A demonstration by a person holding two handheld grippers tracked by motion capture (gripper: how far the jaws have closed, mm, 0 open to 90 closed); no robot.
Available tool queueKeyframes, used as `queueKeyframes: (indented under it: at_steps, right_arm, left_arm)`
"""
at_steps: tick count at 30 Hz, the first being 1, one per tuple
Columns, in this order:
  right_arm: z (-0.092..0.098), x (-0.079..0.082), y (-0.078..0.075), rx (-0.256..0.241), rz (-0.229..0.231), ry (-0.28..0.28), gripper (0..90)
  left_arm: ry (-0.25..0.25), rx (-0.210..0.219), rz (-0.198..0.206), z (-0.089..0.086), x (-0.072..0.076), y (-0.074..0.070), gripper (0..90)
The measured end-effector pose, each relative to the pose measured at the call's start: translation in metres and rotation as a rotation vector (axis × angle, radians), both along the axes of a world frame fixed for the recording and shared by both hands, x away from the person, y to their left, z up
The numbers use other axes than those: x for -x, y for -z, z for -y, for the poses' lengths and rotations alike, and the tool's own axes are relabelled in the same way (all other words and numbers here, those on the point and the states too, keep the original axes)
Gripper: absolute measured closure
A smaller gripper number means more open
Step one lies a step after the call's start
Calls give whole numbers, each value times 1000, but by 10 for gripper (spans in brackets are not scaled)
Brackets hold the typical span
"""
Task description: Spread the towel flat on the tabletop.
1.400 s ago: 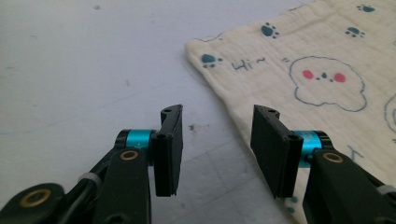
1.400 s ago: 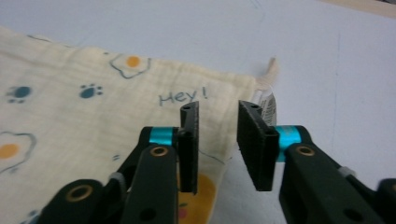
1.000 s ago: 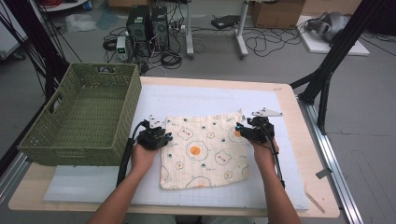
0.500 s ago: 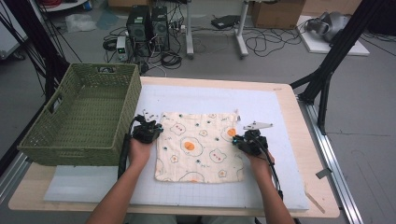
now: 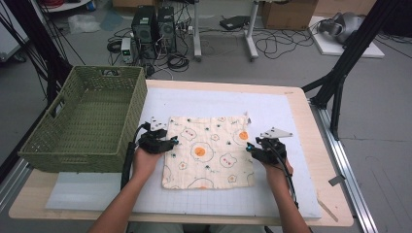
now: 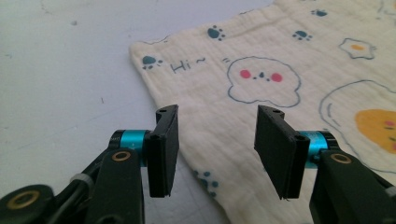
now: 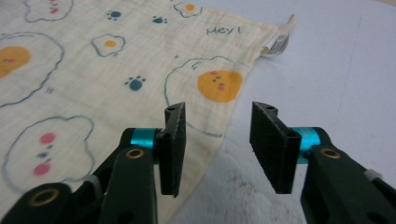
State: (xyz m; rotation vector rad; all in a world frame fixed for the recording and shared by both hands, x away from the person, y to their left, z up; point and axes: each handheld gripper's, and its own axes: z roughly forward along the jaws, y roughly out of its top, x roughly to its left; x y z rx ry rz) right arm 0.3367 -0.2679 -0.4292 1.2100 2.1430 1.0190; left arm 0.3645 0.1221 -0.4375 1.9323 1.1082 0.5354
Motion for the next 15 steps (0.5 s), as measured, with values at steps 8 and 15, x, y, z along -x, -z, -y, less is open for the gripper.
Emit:
queueKeyframes:
  at_steps: [8,15]
  right_arm:
    - [13,45,7,-39,-1,-65,484]
    - [4,63,18,-4,-86,-129,686]
  left_arm:
    - [44,-9,13,-1,17,-1,460]
    - [64,-14,3,0,27,0,441]
